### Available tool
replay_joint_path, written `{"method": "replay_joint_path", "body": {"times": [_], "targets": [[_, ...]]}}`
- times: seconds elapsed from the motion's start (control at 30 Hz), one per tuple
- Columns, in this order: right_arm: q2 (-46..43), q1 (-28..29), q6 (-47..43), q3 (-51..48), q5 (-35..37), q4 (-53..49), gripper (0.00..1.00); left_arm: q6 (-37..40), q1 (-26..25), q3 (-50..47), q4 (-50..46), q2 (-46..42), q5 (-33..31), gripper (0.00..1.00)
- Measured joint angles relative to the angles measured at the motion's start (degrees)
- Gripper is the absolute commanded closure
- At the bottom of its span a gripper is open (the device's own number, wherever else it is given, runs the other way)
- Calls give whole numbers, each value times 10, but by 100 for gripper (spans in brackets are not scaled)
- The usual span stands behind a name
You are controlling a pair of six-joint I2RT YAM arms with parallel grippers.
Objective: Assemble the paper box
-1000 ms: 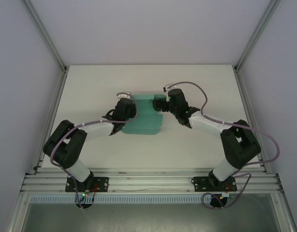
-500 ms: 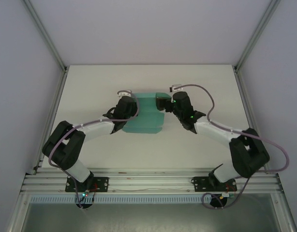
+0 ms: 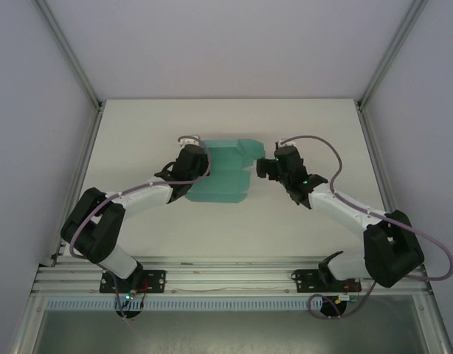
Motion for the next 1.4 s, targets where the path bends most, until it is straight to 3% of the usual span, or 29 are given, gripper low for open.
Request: {"method": "replay_joint_path", "body": {"times": [0.53,0.9,1.03,1.2,1.3,1.4], "targets": [[88,1,-3,30,-144,130,7,-7,0,2,-5,0,17,100],[130,35,-37,54,-134,149,6,-21,0,-3,-21,-6,18,100],[88,35,-46,31,-134,143,4,-21,0,-3,-24,-17,26,100],[-33,25,-68,-18,-163,90,3,-19,2,-3,-24,-31,31,100],[-106,-13,-70,-39,-222,54,5,-16,9,-6,-24,-39,41,100],[-152,-86,-57,-53,-310,42,8,-12,16,-14,-23,-47,54,100]]}}
